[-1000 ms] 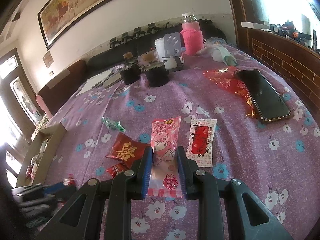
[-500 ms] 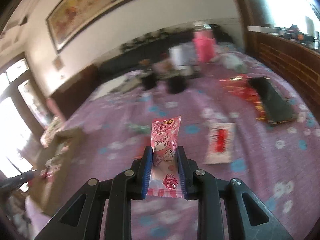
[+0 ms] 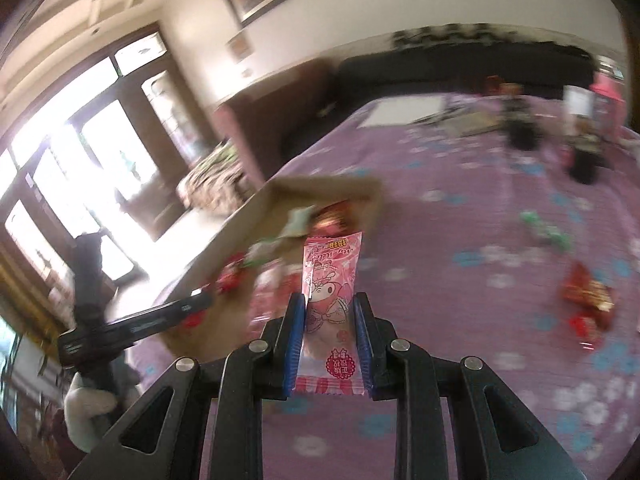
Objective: Organize snacks
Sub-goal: 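Carry both bars to the cardboard tray and open both tools to drop them, then move both tools back over the remaining snacks on the tablecloth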
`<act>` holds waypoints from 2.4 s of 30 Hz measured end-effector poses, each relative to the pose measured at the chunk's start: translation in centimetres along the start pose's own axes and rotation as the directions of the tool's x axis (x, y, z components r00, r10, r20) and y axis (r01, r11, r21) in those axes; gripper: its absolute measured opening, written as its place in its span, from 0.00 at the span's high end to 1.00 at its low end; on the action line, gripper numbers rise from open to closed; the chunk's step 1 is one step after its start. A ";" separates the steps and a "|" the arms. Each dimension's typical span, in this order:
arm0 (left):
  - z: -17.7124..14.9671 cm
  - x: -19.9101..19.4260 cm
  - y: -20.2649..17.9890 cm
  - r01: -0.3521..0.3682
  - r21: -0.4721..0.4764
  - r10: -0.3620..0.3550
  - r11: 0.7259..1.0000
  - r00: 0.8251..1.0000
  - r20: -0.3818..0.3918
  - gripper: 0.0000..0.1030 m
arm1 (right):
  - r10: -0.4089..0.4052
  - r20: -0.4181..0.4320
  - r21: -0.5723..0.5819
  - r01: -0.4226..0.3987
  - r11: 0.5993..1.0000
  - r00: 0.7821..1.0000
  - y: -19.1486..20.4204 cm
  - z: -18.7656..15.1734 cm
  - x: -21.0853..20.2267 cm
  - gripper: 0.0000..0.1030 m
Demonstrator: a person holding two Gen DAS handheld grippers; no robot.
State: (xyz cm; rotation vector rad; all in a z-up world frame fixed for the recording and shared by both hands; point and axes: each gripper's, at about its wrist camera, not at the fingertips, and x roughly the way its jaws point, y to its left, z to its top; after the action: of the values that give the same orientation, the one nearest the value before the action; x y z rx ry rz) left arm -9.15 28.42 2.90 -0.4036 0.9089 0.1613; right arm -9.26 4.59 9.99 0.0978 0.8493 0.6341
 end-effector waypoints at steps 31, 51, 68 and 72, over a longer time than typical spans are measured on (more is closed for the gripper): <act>0.0 -4.8 -0.1 -0.026 0.023 0.022 0.999 0.987 0.159 0.49 | -0.059 -0.034 -0.201 0.051 0.978 0.998 8.3 -2.4 5.1 0.45; -2.5 -5.3 -9.7 -0.193 0.276 0.136 0.942 0.968 0.211 0.49 | -0.165 0.084 0.044 0.161 0.986 0.983 -3.7 -3.5 -3.1 0.38; -3.8 -6.3 -14.2 0.059 0.343 -0.123 0.937 0.978 0.166 0.28 | -0.442 0.112 0.333 0.385 0.861 0.890 -19.3 -5.5 -12.8 0.38; -4.7 -6.1 -16.0 0.131 0.402 -0.197 0.906 0.972 0.129 0.28 | -0.490 0.090 0.428 0.410 0.805 0.867 -23.5 -6.1 -14.5 0.38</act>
State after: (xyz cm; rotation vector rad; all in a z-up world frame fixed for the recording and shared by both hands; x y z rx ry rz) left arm -11.48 12.04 9.52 -0.0899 0.7153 -0.1418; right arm -9.49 -23.60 8.00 0.3112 0.7607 -0.0121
